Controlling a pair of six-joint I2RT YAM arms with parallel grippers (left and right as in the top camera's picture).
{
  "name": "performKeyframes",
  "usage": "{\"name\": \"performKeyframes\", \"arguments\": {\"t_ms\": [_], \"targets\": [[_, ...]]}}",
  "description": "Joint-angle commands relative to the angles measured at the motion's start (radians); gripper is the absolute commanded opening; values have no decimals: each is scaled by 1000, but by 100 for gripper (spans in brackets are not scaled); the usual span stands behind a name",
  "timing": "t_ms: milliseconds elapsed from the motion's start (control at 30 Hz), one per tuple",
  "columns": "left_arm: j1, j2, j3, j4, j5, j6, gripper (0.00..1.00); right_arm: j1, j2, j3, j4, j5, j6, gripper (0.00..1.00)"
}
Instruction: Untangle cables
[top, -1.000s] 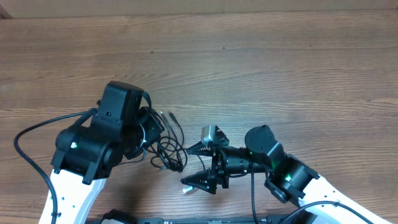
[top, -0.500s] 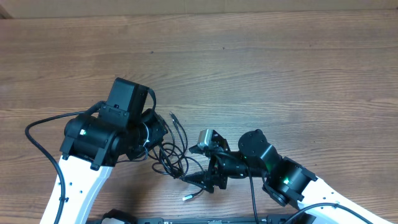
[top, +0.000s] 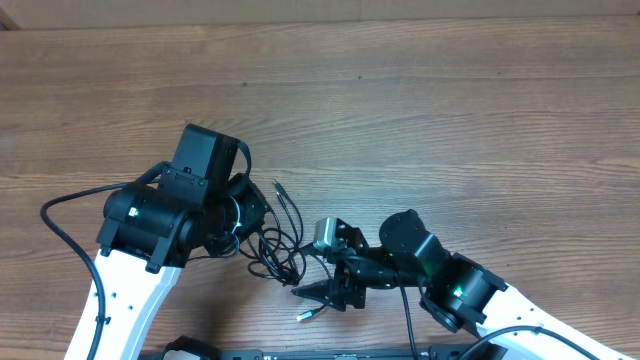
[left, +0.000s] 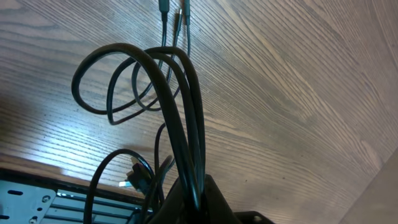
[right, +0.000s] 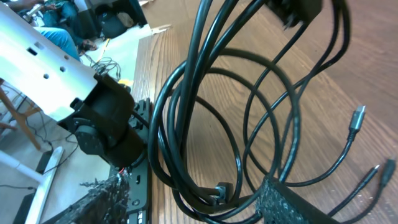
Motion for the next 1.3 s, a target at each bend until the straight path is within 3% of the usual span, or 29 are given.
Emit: {"name": "performKeyframes", "arguments": {"t_ms": [0,200,367,700,833,1133,1267], "targets": [[5,5,25,3,25,-27,4,15,28,8,3,-15,-19,64],[5,5,24,0,24,-34,4,34,74,8,28,-16,-19,54],[5,18,22,-4,24,-34,4,34,77,8,87,-53,-19,52],[5,38,21,-14,36,-35,4,34,77,8,83,-53,-19,18],[5,38,21,-14,51,-38,4,34,78,8,77,-53,-19,9],[5,39,21,-14,37,-37,5,34,81,8,78,-49,-6,4],[5,39,21,-15,19,-37,13,32,80,8,80,-48,64,4]]}}
